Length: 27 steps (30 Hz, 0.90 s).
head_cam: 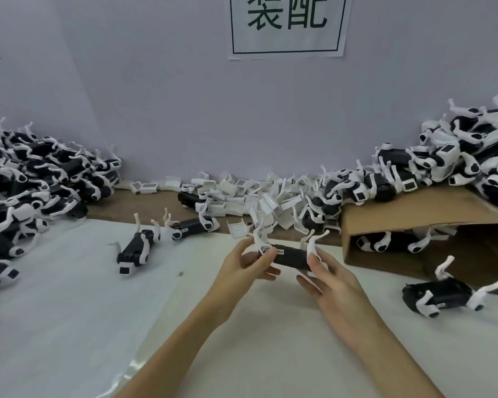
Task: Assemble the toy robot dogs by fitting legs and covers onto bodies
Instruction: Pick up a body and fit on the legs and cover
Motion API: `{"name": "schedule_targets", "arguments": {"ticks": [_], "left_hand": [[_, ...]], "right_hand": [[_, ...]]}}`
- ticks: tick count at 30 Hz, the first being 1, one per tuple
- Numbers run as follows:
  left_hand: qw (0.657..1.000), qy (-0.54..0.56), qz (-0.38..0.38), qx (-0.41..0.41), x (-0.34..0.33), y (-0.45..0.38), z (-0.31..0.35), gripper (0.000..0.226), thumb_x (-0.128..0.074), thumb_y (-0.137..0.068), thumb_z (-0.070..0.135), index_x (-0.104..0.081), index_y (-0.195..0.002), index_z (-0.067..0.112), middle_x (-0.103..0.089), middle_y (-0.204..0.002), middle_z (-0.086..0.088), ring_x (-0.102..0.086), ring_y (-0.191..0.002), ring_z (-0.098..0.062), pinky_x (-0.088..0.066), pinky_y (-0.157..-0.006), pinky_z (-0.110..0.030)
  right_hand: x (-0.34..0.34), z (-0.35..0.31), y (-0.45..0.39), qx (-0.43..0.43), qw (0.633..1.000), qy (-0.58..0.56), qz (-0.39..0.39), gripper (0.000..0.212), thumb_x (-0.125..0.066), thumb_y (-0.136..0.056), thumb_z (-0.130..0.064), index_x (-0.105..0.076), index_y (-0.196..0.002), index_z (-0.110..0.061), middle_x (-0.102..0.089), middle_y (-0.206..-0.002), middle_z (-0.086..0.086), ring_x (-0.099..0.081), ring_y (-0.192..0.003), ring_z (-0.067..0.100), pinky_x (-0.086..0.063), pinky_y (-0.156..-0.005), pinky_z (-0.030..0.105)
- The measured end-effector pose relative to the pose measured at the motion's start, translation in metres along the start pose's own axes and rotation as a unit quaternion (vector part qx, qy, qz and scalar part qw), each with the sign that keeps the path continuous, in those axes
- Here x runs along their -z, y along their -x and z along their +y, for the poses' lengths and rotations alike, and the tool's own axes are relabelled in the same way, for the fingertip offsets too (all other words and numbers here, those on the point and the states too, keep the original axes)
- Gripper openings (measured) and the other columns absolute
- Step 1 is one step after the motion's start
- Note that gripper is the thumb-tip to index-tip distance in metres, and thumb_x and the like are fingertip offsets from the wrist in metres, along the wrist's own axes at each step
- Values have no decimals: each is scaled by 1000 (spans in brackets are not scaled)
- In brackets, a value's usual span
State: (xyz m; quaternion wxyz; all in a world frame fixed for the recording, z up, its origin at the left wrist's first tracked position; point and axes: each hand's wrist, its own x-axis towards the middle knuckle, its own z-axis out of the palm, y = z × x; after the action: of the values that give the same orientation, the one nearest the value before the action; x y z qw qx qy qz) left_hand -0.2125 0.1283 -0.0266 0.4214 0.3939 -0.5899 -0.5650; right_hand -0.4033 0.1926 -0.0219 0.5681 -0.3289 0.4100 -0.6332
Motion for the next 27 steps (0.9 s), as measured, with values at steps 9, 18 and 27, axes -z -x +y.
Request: {"name": "schedule_targets", "arguments": {"ticks": [9, 18, 27], "left_hand": [[984, 158, -59, -54, 9, 4, 6, 40, -85, -86, 31, -76, -124, 20, -71, -102, -8, -67, -79, -27, -53, -72, -30], [948, 89, -300, -65, 36, 5, 15, 88, -44, -88, -24, -42, -163, 22, -44, -164, -8, -62, -120, -47, -53, -96, -41], [977, 165, -132, 24, 24, -3, 12, 61, -60, -99, 63, -62, -146, 23, -71, -137, -18, -68, -125, -43, -57, -105, -45]], "right_hand": [[0, -9, 6, -6, 997, 27, -69, 51, -69, -92, -33, -62, -138, -10, -61, -145, 15, -67, -124, 34, -59, -99, 45], [10, -16, 5, -163, 984, -54, -57, 60, -49, -104, -51, -53, -145, -7, -66, -97, 27, -57, -56, 28, -46, -40, 26], [9, -9, 1, 29, 994, 100, -13, 27, -47, -108, -21, -63, -126, -9, -70, -97, 23, -68, -87, 46, -51, -67, 39]]}}
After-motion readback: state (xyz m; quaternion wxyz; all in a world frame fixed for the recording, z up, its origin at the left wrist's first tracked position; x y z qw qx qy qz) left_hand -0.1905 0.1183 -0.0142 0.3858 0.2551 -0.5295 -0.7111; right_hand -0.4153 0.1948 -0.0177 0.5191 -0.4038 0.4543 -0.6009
